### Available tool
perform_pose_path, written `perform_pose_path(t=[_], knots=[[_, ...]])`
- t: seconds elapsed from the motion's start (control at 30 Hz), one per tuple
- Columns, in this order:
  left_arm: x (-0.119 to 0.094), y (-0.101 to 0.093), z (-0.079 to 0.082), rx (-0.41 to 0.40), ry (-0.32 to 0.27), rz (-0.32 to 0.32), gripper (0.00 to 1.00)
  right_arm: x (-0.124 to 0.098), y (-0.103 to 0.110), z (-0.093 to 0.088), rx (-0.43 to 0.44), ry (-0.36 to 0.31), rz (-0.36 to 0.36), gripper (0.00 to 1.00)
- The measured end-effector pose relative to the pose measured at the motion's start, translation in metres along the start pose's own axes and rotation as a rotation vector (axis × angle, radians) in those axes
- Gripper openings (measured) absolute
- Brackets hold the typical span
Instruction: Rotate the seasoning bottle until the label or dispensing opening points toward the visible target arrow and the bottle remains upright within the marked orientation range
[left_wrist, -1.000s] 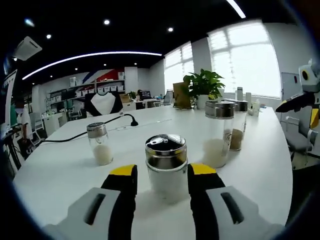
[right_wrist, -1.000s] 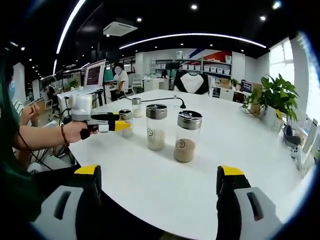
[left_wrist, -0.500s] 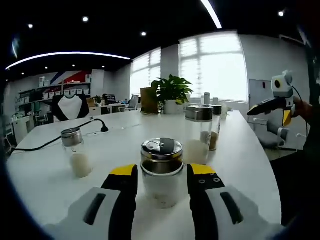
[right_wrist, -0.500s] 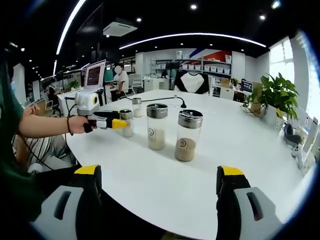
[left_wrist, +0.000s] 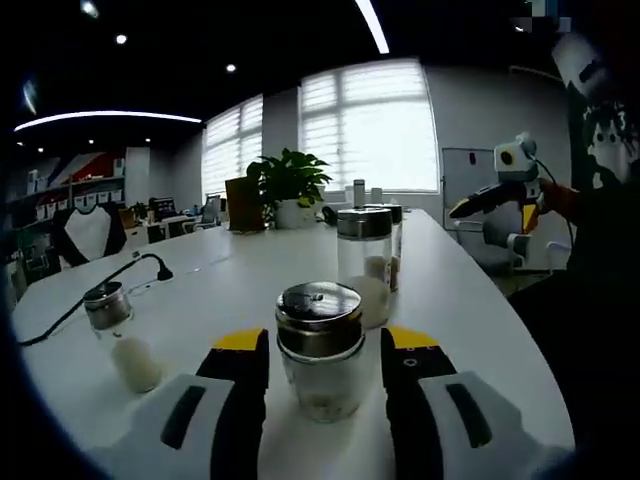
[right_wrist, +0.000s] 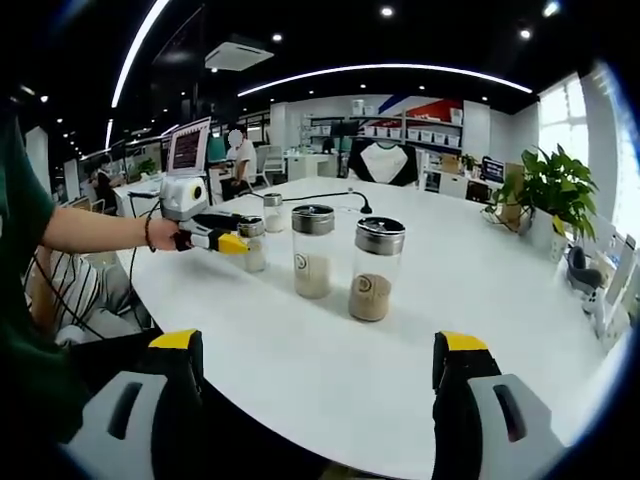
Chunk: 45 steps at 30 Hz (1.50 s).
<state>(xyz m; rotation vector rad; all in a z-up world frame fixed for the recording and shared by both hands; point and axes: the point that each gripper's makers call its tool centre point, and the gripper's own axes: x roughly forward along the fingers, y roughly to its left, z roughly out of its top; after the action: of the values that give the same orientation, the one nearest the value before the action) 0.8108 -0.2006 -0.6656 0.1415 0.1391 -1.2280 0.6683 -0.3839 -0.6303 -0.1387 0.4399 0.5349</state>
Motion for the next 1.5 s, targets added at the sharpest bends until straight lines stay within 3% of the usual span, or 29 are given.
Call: perform_pose_path(t=[0.57,1.2,1.5], knots=[[0.0061,0.0036,-0.0035,0.017,0.040,-0.051,0.37,-0.0009,-0.0009,0.0008,-0.008,0.005,-0.001,0.98],[0.0061,0.0063,-0.0051,0.006,0.053,-0.011,0.37,0.0005,0.0015,-0.0002,-0.012,0.012,0.006,0.98],[0.0071,0.0063,-0.0048,-0.012,0.053,0.041,0.36,0.0007,0.0009,-0.0019,-0.009,0.016,0.005,0.98]])
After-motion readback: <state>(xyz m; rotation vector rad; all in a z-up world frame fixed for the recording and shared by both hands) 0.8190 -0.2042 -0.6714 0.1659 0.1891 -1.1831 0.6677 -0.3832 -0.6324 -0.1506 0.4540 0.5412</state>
